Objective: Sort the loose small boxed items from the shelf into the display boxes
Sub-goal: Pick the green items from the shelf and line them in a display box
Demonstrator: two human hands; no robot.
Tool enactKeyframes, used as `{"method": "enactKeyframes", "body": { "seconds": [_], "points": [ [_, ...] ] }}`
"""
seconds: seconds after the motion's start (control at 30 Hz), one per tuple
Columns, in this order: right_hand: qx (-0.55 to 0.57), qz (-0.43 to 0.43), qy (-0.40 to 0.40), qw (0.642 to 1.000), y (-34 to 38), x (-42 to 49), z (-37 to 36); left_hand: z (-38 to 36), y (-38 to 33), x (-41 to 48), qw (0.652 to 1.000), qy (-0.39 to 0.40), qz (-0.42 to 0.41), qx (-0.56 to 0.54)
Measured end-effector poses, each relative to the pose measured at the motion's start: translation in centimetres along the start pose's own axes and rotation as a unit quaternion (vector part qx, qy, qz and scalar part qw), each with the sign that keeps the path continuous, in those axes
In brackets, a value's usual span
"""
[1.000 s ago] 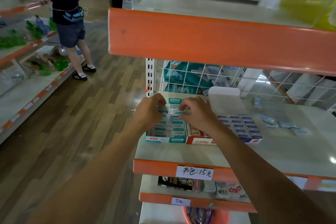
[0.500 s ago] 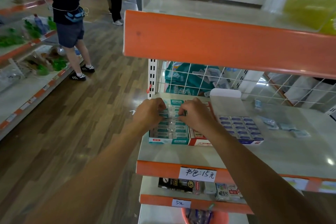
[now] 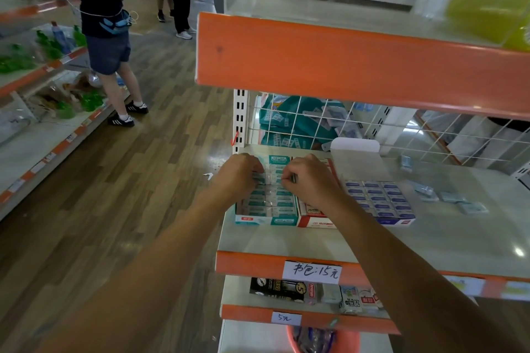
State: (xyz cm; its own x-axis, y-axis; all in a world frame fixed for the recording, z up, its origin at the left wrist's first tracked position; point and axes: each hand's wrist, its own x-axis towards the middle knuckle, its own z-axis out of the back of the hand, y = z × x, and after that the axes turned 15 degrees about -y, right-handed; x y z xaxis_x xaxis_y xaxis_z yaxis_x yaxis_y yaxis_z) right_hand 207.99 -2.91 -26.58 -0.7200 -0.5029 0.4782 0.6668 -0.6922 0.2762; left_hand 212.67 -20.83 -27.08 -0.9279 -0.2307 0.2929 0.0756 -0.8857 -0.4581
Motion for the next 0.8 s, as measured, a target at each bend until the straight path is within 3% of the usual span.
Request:
{"method": "enactKeyframes", "body": {
  "seconds": [0.27, 0.4, 0.53, 0.8],
  "points": [
    [0.009, -0.021, -0.001, 1.000, -0.3, -0.5, 0.1, -0.4, -0.1, -0.7, 0.997, -0.041, -0.059, 0.042],
    [0.023, -0.068, -0.015, 0.997, -0.1, -0.7, 0.0, -0.1, 0.2, -0.6, 0.998, -0.038, -0.031, 0.031],
    [0.009, -0.048, -0.021, 0.999, -0.4, -0.7, -0.5, -0.2, 0.6, -0.6, 0.999, -0.026, -0.015, 0.039],
    [-0.003, -0.040, -0.016, 0.999, -0.1, -0.7, -0.3, -0.8, 0.3, -1.8, 0.989, -0.064, -0.078, 0.107]
  ]
}}
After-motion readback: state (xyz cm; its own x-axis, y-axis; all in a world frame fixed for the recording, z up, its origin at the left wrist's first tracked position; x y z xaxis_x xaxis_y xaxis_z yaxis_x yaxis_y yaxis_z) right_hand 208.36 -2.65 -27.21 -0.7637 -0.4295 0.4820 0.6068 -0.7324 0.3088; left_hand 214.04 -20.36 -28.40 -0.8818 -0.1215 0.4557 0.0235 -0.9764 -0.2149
